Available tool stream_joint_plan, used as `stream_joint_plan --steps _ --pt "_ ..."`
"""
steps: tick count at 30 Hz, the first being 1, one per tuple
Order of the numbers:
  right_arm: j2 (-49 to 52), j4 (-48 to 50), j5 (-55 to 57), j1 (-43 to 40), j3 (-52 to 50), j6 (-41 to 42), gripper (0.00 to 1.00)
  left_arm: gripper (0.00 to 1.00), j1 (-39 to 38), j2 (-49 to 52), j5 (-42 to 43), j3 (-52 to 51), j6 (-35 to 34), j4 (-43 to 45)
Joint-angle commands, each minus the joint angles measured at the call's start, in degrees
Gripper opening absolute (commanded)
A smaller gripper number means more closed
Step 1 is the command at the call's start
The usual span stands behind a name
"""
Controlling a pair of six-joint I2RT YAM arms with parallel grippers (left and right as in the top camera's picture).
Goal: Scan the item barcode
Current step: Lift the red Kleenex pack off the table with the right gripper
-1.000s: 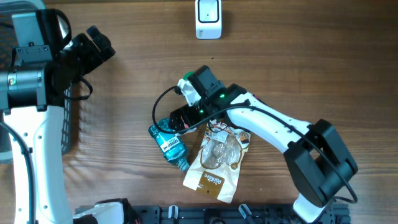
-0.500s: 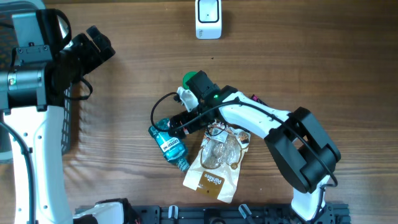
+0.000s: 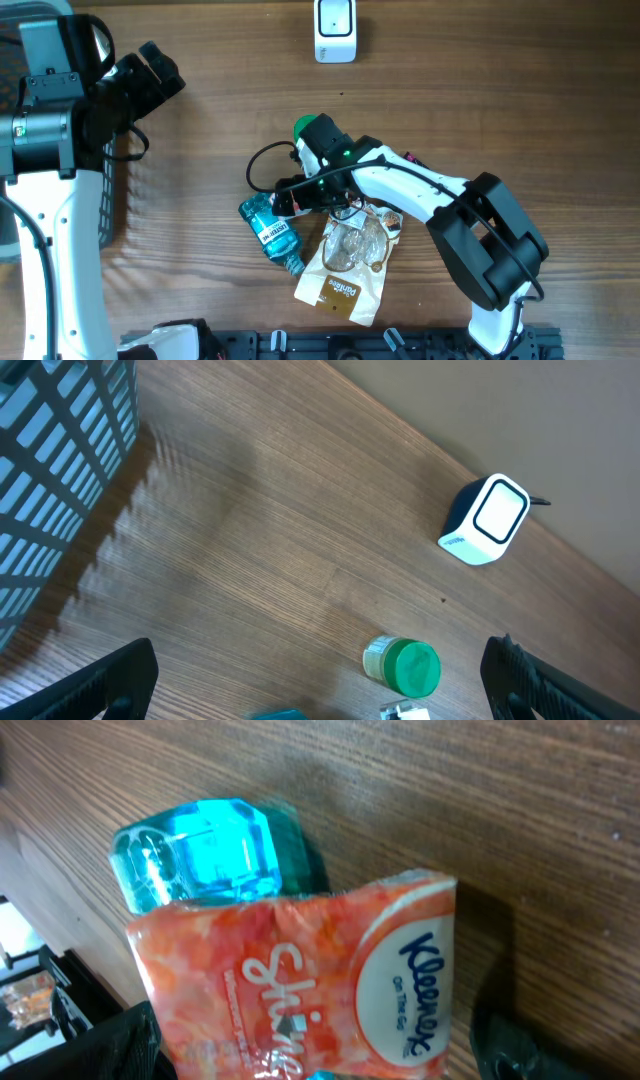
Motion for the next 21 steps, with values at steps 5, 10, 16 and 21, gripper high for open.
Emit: stream_joint_plan --steps 5,10,16,21 --pt "2.8 1.9 4.0 0.8 -1.3 -0.4 1.0 1.0 0.3 0.2 -0.8 0.2 0.7 0.0" --pt "4.5 2.4 3.9 1.5 -1.8 -0.2 0.98 1.0 0.3 0.2 -0.8 0.2 0.7 0.0" --pt "4.5 2.4 3.9 1.5 -1.8 -0.2 0.81 1.0 0.3 0.2 -0.8 0.2 0.7 0.0" --pt "4.5 2.9 3.9 1.5 -1.8 -0.2 0.68 1.0 0.3 0.2 -0.8 0.2 0.7 0.0"
